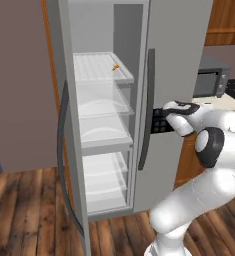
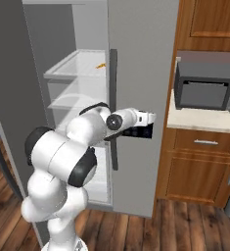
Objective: There's a chicken drumstick in the fridge that needs to be moved to the freezer for freezing. Pick up the chicken drumstick from the fridge, place it on any shelf in the freezer, and close the fridge and freezer doors when done.
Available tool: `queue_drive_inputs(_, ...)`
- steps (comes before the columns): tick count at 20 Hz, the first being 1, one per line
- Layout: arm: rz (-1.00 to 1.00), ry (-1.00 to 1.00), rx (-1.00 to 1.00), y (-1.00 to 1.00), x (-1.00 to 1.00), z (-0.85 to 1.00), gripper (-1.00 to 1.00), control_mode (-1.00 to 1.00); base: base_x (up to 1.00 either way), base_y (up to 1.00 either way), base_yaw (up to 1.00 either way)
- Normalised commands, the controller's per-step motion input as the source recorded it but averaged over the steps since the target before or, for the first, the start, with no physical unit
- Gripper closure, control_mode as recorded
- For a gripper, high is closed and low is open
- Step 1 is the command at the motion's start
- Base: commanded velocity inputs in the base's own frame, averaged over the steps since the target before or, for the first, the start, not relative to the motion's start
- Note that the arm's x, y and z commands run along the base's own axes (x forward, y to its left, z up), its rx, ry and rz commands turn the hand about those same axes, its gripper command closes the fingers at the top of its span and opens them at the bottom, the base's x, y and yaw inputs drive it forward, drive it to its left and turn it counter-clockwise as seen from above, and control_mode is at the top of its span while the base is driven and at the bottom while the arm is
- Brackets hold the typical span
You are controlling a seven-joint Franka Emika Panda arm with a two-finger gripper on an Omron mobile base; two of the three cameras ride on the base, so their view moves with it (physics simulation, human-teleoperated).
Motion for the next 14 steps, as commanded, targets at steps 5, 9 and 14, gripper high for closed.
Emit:
queue_drive_inputs(5, 0.00, 0.17, -0.01, -0.66, -0.86, 1.00, -1.00, -1.00, 0.00, 0.00, 0.00)
queue_drive_inputs(9, 0.00, 0.16, 0.01, -0.40, -0.78, 1.00, -1.00, -1.00, 0.00, 0.00, 0.00)
queue_drive_inputs(14, 0.00, 0.19, 0.18, 0.00, -0.98, 0.79, -1.00, -1.00, 0.00, 0.00, 0.00)
